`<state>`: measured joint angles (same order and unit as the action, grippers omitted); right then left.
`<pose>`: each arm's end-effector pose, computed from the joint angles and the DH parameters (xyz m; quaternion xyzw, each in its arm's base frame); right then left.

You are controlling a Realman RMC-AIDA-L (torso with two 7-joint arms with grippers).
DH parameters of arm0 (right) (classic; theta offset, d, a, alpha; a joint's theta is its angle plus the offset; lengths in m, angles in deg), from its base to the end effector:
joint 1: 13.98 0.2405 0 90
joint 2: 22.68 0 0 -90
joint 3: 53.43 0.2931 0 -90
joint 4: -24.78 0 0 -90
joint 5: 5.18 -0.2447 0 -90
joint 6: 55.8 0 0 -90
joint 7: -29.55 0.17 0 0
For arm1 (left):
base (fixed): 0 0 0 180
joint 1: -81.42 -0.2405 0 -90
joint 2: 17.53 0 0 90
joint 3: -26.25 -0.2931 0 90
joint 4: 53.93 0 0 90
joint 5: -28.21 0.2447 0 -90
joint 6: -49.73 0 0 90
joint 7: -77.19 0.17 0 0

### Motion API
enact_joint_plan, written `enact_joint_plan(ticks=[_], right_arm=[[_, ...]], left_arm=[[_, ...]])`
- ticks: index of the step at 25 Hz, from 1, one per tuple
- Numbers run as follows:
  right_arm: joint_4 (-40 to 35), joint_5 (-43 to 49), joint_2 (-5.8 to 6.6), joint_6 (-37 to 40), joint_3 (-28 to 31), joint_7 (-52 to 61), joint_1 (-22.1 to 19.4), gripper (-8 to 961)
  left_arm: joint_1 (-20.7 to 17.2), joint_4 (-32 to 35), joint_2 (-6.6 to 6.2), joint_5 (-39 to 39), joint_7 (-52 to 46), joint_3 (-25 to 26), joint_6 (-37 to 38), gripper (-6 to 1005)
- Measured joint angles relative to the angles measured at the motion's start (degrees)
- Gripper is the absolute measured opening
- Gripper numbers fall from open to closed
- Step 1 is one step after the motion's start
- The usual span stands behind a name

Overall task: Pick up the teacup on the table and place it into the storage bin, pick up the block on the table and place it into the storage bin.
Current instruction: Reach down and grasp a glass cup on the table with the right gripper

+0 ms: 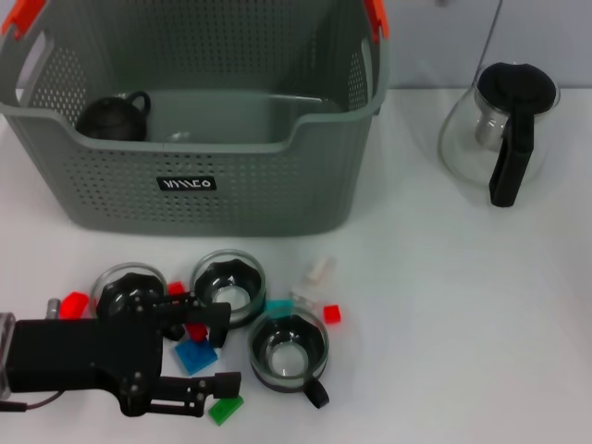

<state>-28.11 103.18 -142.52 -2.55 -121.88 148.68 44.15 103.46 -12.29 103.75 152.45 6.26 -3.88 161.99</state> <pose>0.0001 0.5312 -0.0509 -0.9325 0.1591 0.2456 0.2116 -0.3241 0.2816 -0.0283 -0.9406 -0.1803 -0.2864 0.0262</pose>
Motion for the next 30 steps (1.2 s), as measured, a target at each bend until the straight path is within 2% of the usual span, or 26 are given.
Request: enact_joint_plan(ticks=[3, 4, 7, 10, 13, 16, 18, 21, 24, 26, 30], right_arm=[[-1.5, -14.2, 0.89, 12.3, 4.5, -9.6, -5.5, 680], [-0.5, -18.9, 1.36, 18.6, 6.5, -13.6, -7.6, 678], [1.7, -24.4, 2.42, 32.3, 9.5, -20.1, -11.4, 673], [1.8, -22.8, 4.07, 42.9, 10.8, -22.1, -15.1, 669], [-1.6, -16.4, 5.74, 48.6, 10.6, -20.5, -17.8, 669], [-7.5, -6.9, 6.33, 53.8, 10.5, -16.8, -18.8, 669], [-12.9, 0.3, 5.65, 57.1, 10.5, -13.8, -18.8, 669], [-21.1, 9.8, 2.69, 59.1, 9.8, -10.4, -18.0, 669], [-24.0, 14.8, 0.30, 59.3, 6.3, -9.3, -16.0, 669], [-23.3, 16.3, -0.22, 59.0, 1.9, -8.4, -14.3, 669], [-20.3, 17.3, -0.36, 56.7, -7.0, -5.3, -10.1, 669]], left_arm=[[0.1, 0.0, 0.00, 0.0, 0.0, 0.0, -0.1, 841], [0.1, 0.0, 0.01, 0.0, 0.0, 0.0, -0.1, 841], [0.2, 0.1, 0.00, -0.1, 0.0, 0.0, -0.1, 842], [0.3, 0.3, -0.10, -0.1, 0.0, 0.0, -0.1, 842], [0.4, 0.3, -0.22, 0.0, 0.0, 0.2, -0.1, 842], [0.4, 0.4, -0.41, 0.7, 0.0, 1.2, -0.2, 842], [0.3, 0.8, -0.63, 2.1, 0.0, 2.5, -0.4, 841], [-0.1, 1.9, -1.00, 5.3, 0.1, 4.9, -0.6, 841], [-0.6, 3.0, -1.41, 8.0, 0.1, 8.0, -0.4, 841], [-1.1, 3.2, -1.56, 8.7, 0.0, 10.3, -0.1, 841], [-2.0, 3.4, -1.59, 8.8, 0.1, 13.2, 0.5, 842]])
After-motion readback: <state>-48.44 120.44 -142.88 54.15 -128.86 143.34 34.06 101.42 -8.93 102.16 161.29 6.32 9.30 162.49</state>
